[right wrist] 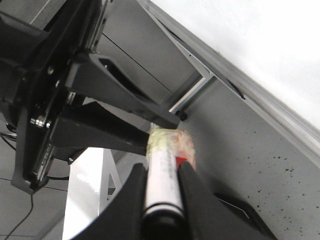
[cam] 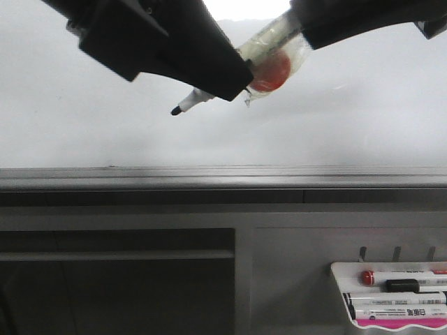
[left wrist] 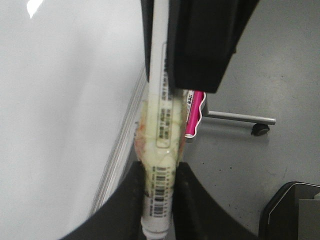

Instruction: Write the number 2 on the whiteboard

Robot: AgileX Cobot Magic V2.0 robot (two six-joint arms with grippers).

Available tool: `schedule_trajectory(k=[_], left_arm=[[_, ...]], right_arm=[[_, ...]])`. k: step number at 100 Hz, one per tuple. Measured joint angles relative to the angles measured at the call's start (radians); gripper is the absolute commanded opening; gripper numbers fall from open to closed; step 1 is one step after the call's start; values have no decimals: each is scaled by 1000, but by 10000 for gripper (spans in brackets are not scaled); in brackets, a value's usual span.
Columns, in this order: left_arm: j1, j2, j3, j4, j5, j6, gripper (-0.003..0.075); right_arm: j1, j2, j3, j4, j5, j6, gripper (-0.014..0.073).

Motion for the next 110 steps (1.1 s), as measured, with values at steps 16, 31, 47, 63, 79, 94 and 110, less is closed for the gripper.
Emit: schedule_trajectory(k=[16, 31, 47, 63, 79, 94, 110], left_arm=[[0, 0, 0, 0, -2, 0, 333], [0, -42, 0, -9, -18, 0, 529], [62, -128, 0, -29, -45, -41, 496], [195, -214, 0, -40, -55, -143, 392], [330, -267, 30, -117, -98, -193, 154], [402, -292, 70, -186, -129, -203, -20], [414, -294, 84, -202, -134, -203, -20]], right_arm=[[0, 2, 0, 14, -6, -19, -66], [0, -1, 0, 34, -32, -23, -62], [0, -61, 8, 36, -151, -24, -62], [0, -166, 34, 38, -319, -25, -62], [0, -216, 39, 55, -442, -36, -62], [0, -204, 39, 57, -484, -54, -62], [0, -146, 39, 104, -513, -106, -62]])
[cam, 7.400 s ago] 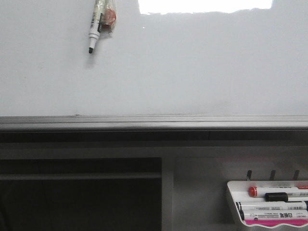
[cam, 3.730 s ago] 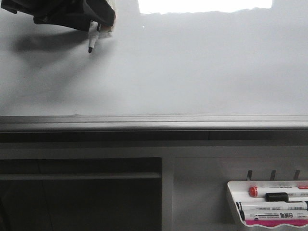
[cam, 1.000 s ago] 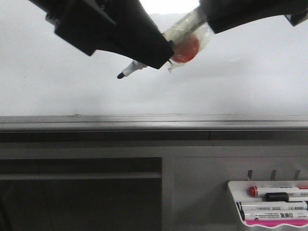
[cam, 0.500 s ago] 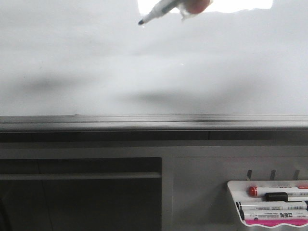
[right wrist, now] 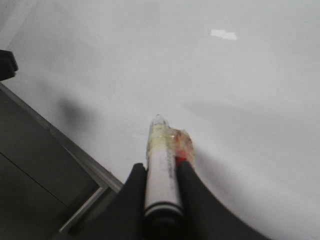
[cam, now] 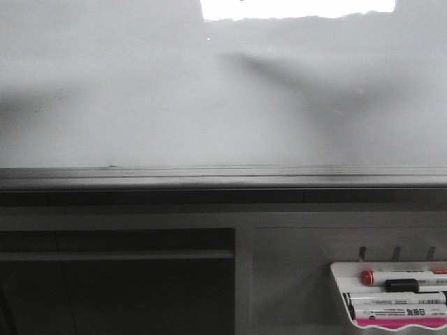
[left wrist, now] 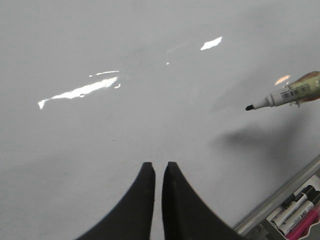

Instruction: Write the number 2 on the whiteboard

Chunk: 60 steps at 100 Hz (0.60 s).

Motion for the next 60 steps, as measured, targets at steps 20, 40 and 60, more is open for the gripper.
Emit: schedule_trajectory(k=[20, 40, 60], left_arm=[[0, 0, 0, -1, 0, 0, -20], [0, 0, 0, -4, 0, 0, -20], [0, 0, 1, -4, 0, 0, -20]], right_arm=[[0, 78, 0, 66, -48, -68, -62], [2, 103, 0, 87, -83, -78, -62], [8, 103, 2, 87, -102, -79, -62]])
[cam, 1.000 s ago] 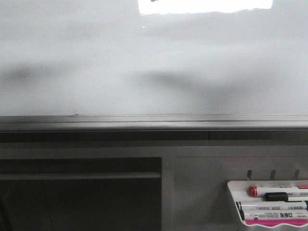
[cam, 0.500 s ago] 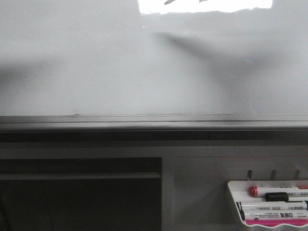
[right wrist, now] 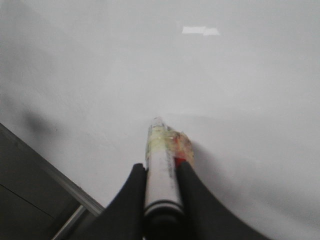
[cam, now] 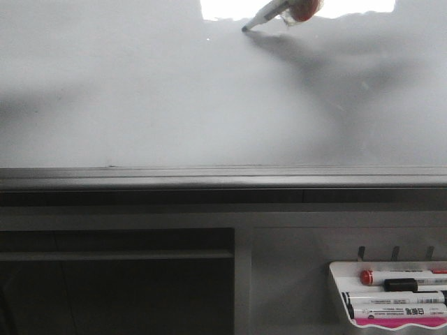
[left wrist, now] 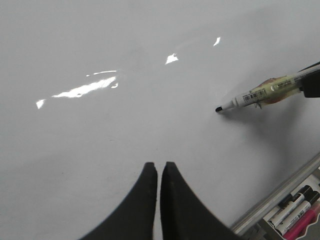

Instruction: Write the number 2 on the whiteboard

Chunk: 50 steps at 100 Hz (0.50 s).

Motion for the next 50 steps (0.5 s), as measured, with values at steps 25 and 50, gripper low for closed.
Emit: schedule_trajectory(k=[25, 50], left_arm=[[0, 0, 0, 0, 0, 0, -20], [0, 0, 0, 0, 0, -2, -20]], right_arm=[[3, -64, 54, 6, -85, 0, -62], [-1, -168, 169, 20, -193, 0, -62]])
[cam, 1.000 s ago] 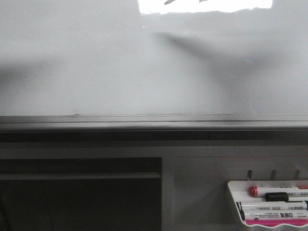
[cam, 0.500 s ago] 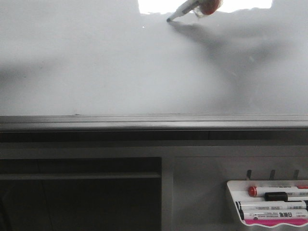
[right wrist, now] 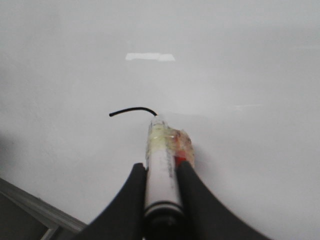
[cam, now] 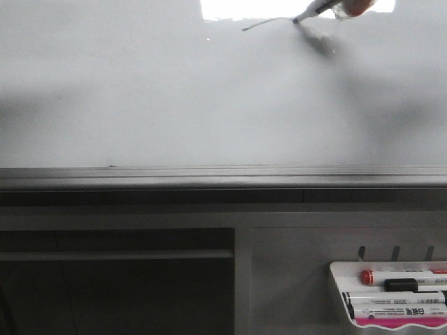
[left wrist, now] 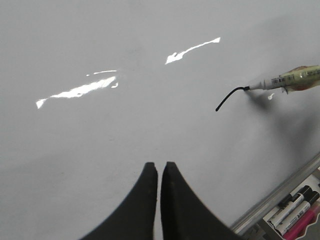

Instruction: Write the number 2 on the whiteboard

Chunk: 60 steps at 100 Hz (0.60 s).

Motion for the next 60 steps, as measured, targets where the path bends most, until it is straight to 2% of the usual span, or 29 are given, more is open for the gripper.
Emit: schedule_trajectory(k=[20, 44, 60], left_arm=[[0, 0, 0, 0, 0, 0, -20], [0, 0, 0, 0, 0, 0, -20], [0, 0, 0, -2, 0, 0, -20]], right_arm=[[-2, 4, 42, 6, 46, 0, -62], [4, 111, 46, 20, 195, -8, -62], [34, 133, 46, 34, 184, -35, -62]])
